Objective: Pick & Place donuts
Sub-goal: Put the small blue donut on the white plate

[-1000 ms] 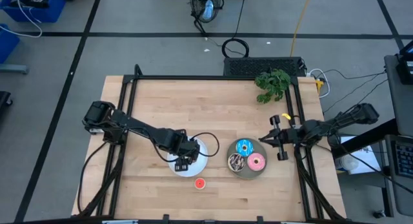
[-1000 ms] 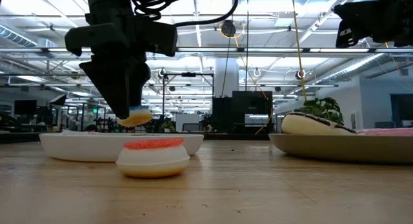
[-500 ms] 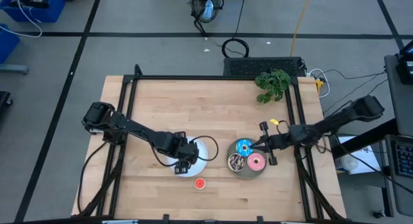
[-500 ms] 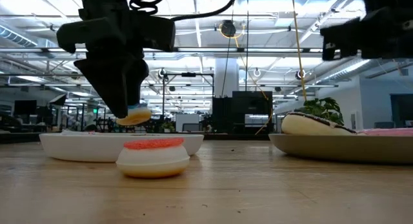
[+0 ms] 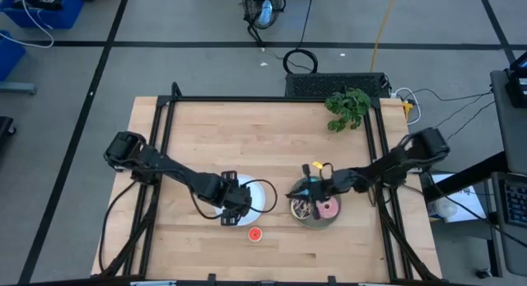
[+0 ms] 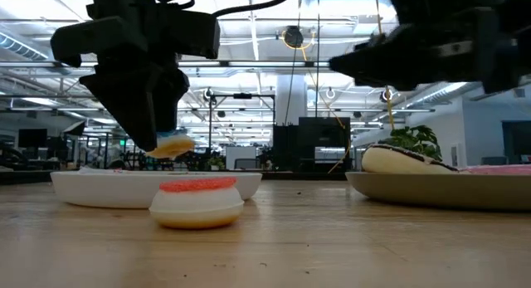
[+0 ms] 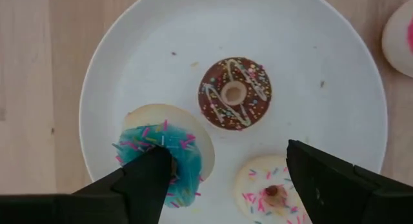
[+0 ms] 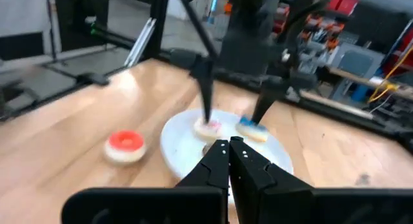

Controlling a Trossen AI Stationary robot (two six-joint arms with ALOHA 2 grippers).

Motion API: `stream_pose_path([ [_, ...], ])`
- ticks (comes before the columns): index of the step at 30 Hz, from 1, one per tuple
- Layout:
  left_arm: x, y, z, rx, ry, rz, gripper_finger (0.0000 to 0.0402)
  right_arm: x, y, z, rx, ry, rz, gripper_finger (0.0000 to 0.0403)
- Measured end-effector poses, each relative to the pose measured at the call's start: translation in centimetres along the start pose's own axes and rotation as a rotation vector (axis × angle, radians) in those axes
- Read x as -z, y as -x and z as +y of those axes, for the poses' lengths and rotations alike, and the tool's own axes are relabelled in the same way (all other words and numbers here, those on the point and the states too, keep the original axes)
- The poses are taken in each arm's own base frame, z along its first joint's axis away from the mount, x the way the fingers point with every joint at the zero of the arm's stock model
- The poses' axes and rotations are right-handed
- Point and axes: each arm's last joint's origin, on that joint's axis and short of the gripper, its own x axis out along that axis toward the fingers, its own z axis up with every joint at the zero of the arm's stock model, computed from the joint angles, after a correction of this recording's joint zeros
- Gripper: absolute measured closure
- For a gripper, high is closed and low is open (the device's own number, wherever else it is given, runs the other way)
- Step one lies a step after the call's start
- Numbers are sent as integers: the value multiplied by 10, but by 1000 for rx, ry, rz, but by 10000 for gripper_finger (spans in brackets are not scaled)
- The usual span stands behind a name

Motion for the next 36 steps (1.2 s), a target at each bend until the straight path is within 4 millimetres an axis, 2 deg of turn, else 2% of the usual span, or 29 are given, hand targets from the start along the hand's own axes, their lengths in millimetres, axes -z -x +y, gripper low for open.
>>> stream_pose_path([
  [3,0,0,-3,1,-5,-13,102,0,-11,-3,31,-15,-62,403],
  [8,-3,1,-5,-1,13,-51,107,11,-17,-12,84,-71,-117,403],
  [11,-5,2,-5,3,16,-63,107,18,-29,-17,81,-122,-106,403],
  [18,-11,3,-4,17,51,-105,107,22,-73,-18,21,-99,-35,403],
  [29,-18,4,-6,52,66,-170,108,25,-106,-26,35,-99,-4,403],
  [36,-16,2,0,33,83,-136,108,28,-126,-28,32,-84,26,403],
])
